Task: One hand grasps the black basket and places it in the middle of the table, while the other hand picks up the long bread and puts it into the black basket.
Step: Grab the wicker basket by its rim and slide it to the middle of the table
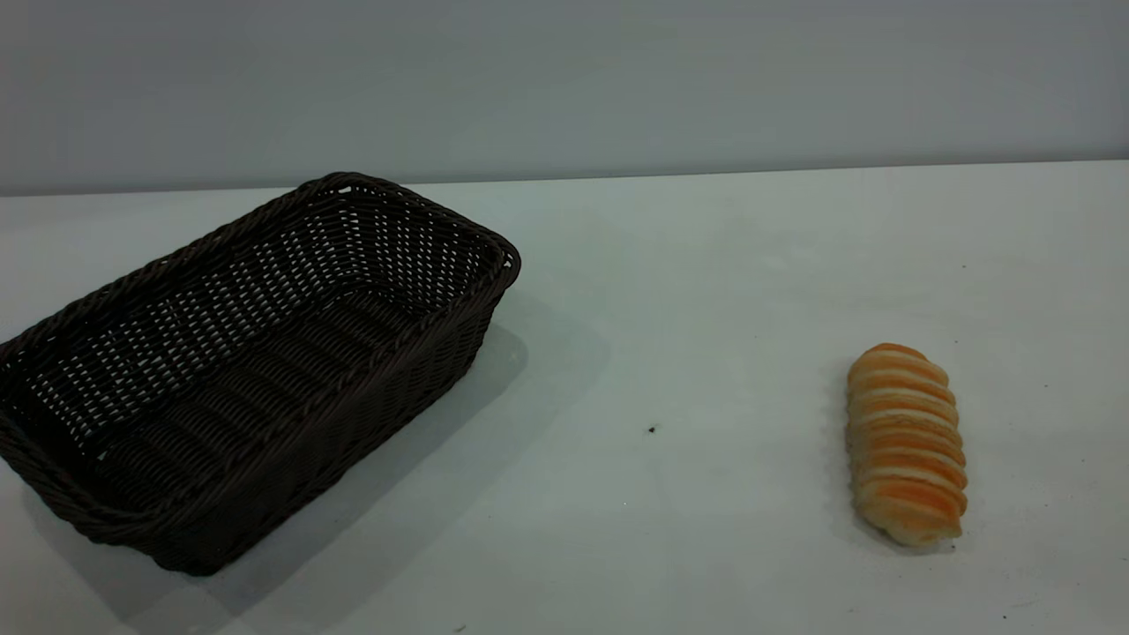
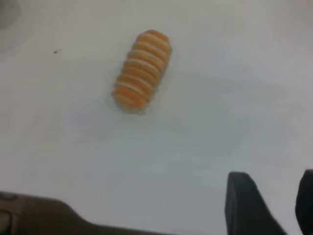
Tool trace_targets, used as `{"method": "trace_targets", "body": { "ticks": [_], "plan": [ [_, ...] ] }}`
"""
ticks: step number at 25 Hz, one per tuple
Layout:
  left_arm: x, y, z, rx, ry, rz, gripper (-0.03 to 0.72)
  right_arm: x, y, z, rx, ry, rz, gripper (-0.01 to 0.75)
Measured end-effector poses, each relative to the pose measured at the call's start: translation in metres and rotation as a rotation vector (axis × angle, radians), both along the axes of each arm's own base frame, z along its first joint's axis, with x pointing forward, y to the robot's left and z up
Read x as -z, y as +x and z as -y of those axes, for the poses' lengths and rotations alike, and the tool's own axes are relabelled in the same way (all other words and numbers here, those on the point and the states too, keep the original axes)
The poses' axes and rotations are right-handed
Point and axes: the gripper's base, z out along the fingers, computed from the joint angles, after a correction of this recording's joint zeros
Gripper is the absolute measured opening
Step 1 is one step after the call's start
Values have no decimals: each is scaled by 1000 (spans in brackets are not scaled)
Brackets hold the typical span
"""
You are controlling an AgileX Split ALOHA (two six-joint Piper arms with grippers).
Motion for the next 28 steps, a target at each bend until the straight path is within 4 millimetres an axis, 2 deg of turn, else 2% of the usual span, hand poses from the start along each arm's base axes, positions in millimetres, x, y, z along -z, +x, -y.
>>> {"method": "trace_targets", "body": {
  "ticks": [5, 9, 12, 16, 21, 25, 28],
  "plan": [
    [0, 0, 0, 0, 0, 1, 432, -6, 0, -4, -22, 50, 29, 238],
    [-9, 3, 1, -12, -27, 89, 432, -29, 6, -5, -21, 65, 105, 238],
    [-18, 17, 2, -39, -77, 122, 432, -44, 22, -4, -4, 38, 126, 238],
    [-23, 54, 4, -39, -78, 42, 432, -52, 51, -4, 15, -16, 115, 238],
    [-16, 113, 8, -25, -68, -76, 432, -45, 92, -8, 0, -77, 30, 238],
    [7, 157, 11, -22, -64, -216, 432, -31, 119, -12, -36, -113, -72, 255],
    [29, 181, 13, -43, -82, -314, 432, -22, 132, -16, -53, -101, -142, 284]
  ]
}}
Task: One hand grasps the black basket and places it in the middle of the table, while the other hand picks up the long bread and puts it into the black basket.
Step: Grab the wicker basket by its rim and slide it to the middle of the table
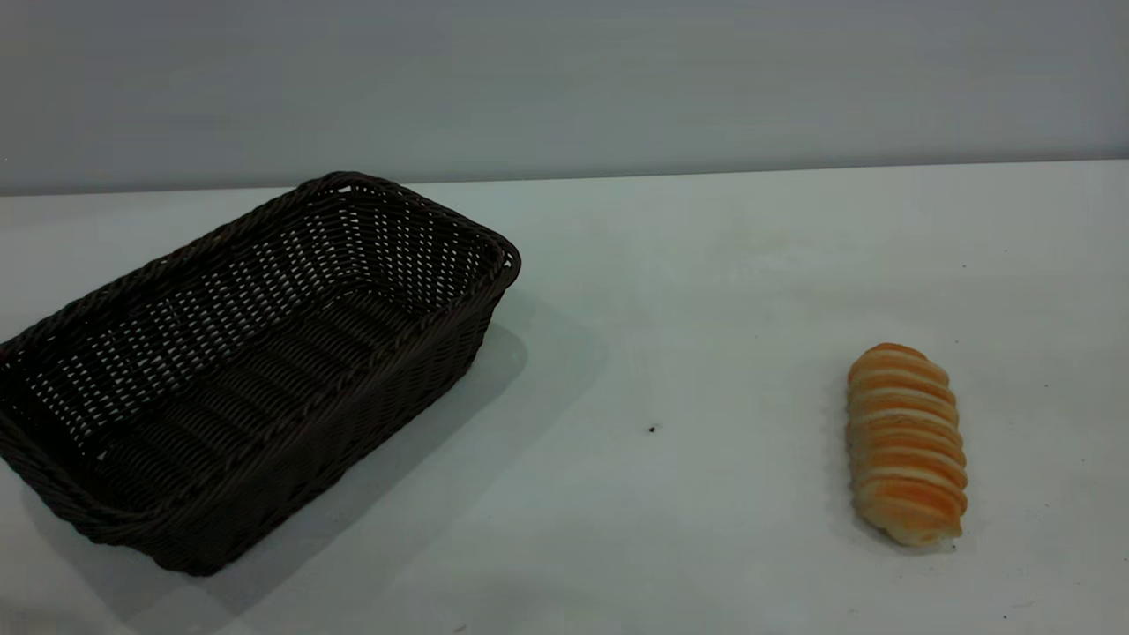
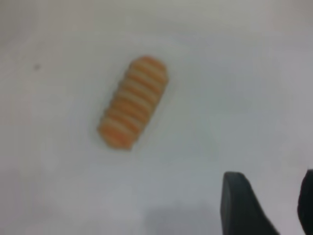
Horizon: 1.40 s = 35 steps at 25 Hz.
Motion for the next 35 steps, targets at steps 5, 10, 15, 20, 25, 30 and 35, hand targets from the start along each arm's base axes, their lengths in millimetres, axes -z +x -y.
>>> {"method": "trace_targets", "body": {
  "ticks": [5, 10, 15, 20, 25, 30, 35],
  "plan": [
    [36, 26, 2, -64, -36, -146, 432, 6, 8, -4, -8, 38, -39, 339],
    [64, 37, 3, -133, -63, -251, 432, 5, 8, -6, -15, 52, -34, 355],
    [80, 49, 4, -213, -98, -293, 432, 5, 8, -7, -13, 70, -34, 356],
    [87, 69, 5, -273, -123, -305, 432, 5, 8, -7, -13, 77, -35, 356],
    [96, 87, 5, -309, -122, -361, 432, 5, 8, -7, -13, 77, -35, 356],
    [107, 103, 8, -355, -155, -407, 432, 5, 8, -7, -15, 77, -35, 356],
    [119, 113, 10, -371, -160, -452, 432, 5, 8, -7, -15, 78, -35, 357]
  ]
}}
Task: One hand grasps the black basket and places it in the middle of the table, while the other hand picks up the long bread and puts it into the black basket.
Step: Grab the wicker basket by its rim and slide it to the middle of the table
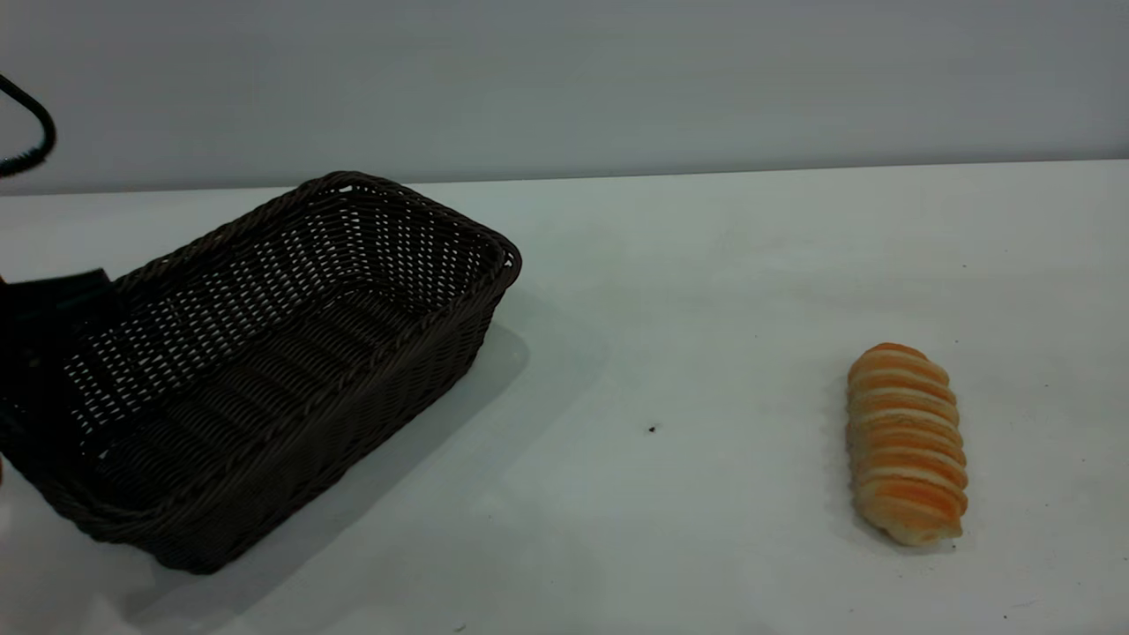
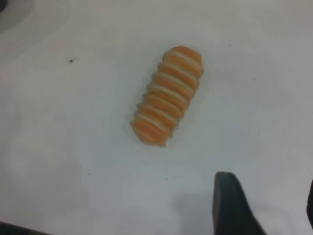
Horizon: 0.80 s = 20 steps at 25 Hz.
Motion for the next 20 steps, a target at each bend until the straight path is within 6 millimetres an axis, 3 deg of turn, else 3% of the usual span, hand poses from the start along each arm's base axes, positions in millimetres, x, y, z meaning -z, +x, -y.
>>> {"method": "trace_targets", "body": {
  "ticks": [7, 9, 14, 20],
  "plan": [
    [20, 7, 2, -19, -13, -27, 423, 0, 0, 0, 0, 0, 0, 356],
    [24, 7, 2, -21, -14, -33, 371, 0, 0, 0, 0, 0, 0, 356],
    [22, 15, 3, -43, -28, 27, 153, 0, 0, 0, 0, 0, 0, 356],
    [8, 30, 19, 114, -29, 35, 145, -1, 1, 0, 2, 2, 16, 356]
  ]
}}
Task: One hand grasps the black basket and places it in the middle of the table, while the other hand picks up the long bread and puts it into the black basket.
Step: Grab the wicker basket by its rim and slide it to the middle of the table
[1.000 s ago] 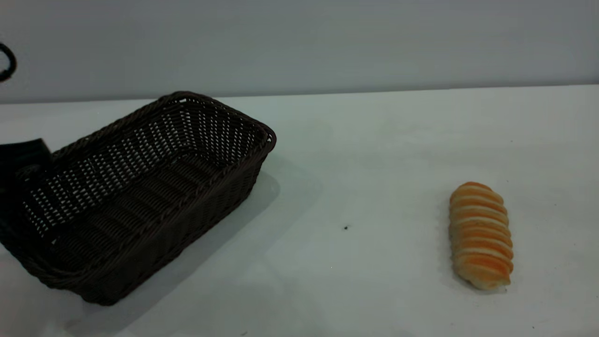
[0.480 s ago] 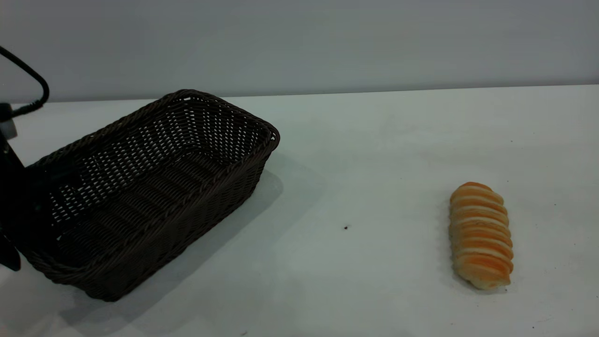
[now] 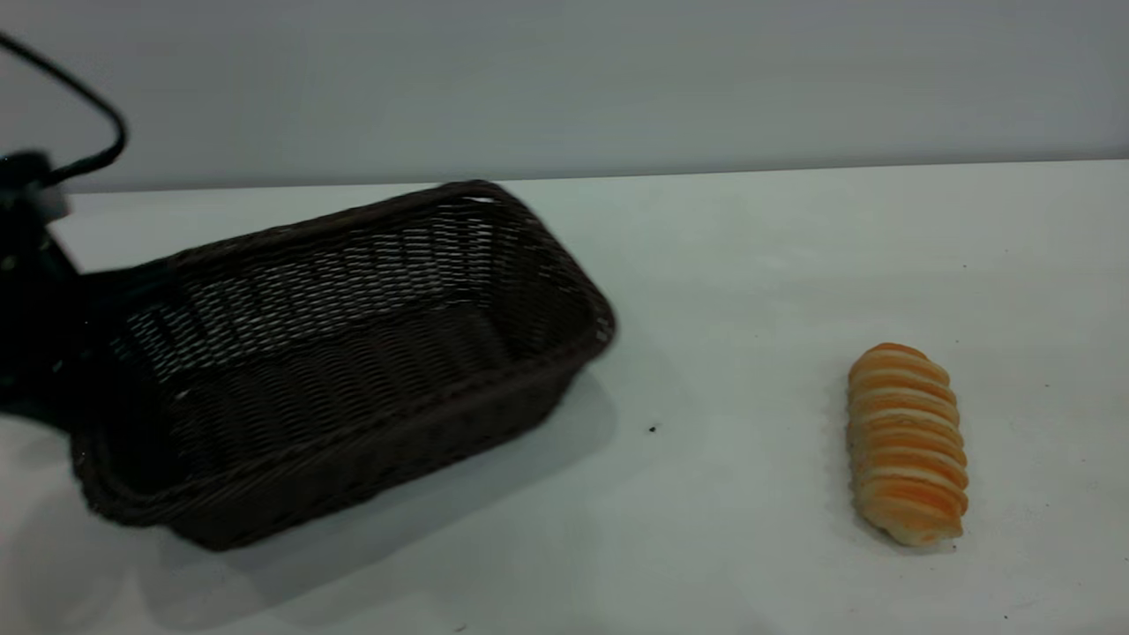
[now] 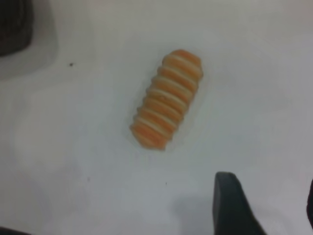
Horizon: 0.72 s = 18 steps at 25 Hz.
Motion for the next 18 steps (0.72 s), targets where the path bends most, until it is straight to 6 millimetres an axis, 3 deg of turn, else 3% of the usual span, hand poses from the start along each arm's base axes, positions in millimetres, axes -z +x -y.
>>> {"method": "trace_targets", "body": {
  "ticks": [5, 9, 18],
  "plan": [
    [-17, 15, 40, 206, -38, 51, 140, 0, 0, 0, 1, 1, 6, 356],
    [-22, 21, 62, 314, -39, 64, 140, 0, 0, 0, 2, 7, 6, 356],
    [6, 22, 68, 366, -31, -24, 140, -2, 2, -1, -6, 5, 28, 356]
  ]
}}
